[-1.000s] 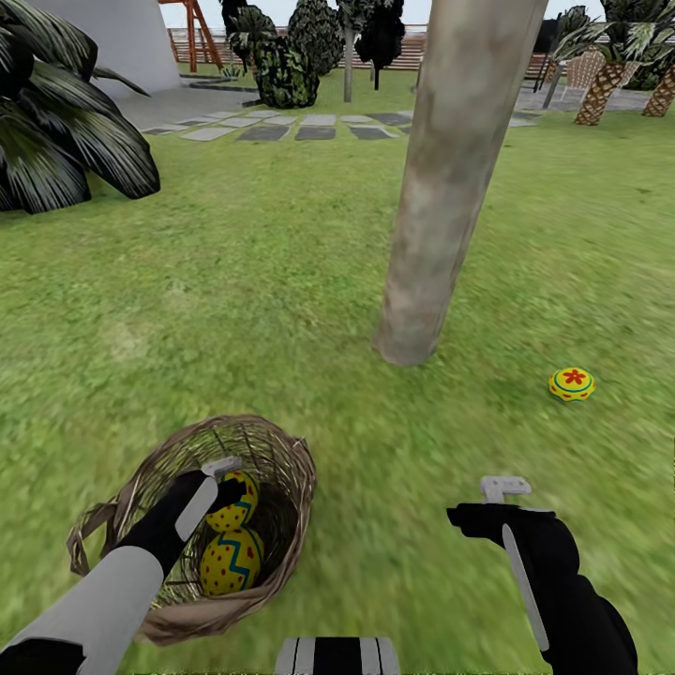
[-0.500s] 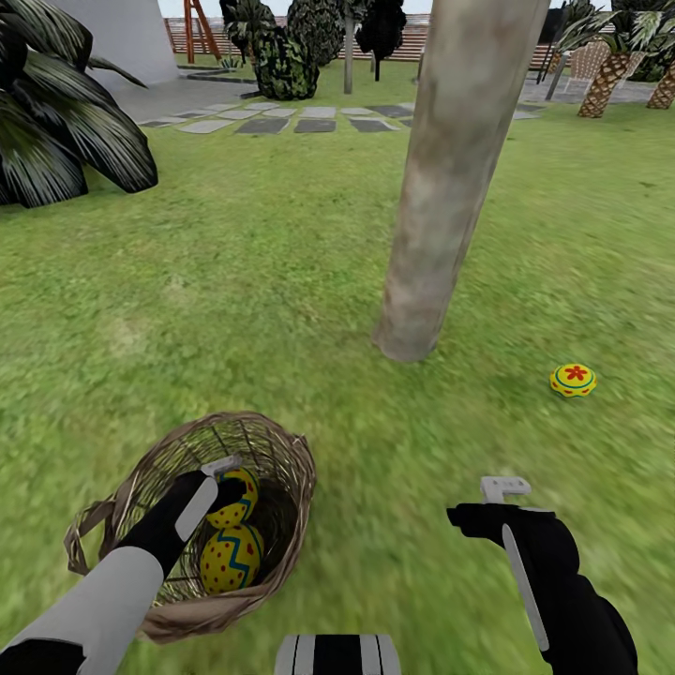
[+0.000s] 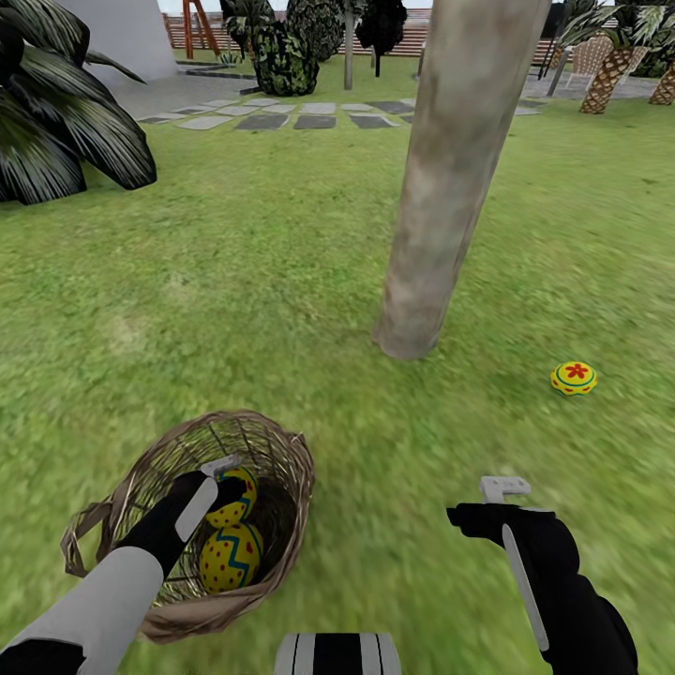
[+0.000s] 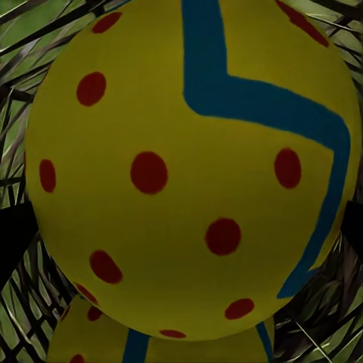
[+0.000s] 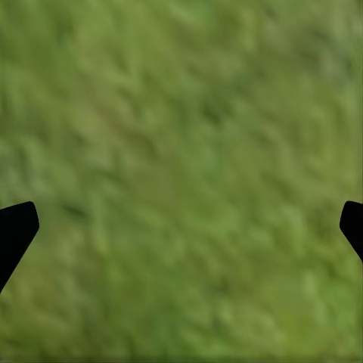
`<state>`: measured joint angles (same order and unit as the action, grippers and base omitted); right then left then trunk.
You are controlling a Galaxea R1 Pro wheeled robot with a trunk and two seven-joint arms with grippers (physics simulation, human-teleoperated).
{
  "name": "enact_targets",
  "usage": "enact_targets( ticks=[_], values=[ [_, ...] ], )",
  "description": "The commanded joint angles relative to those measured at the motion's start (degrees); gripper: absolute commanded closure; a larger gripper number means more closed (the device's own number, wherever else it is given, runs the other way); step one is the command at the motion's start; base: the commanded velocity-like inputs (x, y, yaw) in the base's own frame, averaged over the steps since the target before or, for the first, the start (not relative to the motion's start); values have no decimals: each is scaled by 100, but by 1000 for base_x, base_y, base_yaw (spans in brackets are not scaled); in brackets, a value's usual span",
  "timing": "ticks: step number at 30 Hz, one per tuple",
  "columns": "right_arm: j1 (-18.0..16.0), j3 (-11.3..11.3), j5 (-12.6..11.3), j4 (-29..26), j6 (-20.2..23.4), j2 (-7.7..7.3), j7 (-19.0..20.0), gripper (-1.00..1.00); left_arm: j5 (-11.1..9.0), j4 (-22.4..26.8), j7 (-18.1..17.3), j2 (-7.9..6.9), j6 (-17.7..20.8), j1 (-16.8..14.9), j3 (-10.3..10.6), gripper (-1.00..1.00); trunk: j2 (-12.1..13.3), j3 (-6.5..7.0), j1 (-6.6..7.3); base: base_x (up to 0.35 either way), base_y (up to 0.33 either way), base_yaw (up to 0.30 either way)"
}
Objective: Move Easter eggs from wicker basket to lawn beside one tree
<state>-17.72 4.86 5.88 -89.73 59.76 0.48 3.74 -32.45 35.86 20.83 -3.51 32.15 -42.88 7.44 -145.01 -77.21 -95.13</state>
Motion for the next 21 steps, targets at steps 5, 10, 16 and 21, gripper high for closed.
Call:
enact_targets(
  ticks=[5,10,16,21],
  values=[
    [-3,7,54,-8,24,5,39,-100,-34,8,60,-10,19,-1,46,-100,-2,-4,1,0,0,0],
    [-3,7,54,-9,24,5,39,-100,-34,8,58,-10,19,-1,47,-100,-4,-49,-4,0,0,0],
    [-3,7,54,-10,24,5,39,-100,-34,8,53,-10,19,-1,47,-100,-4,-49,-4,0,0,0],
    [-3,7,54,-10,24,5,39,-100,-34,8,53,-10,19,-1,47,100,-4,-49,-4,0,0,0]
  ],
)
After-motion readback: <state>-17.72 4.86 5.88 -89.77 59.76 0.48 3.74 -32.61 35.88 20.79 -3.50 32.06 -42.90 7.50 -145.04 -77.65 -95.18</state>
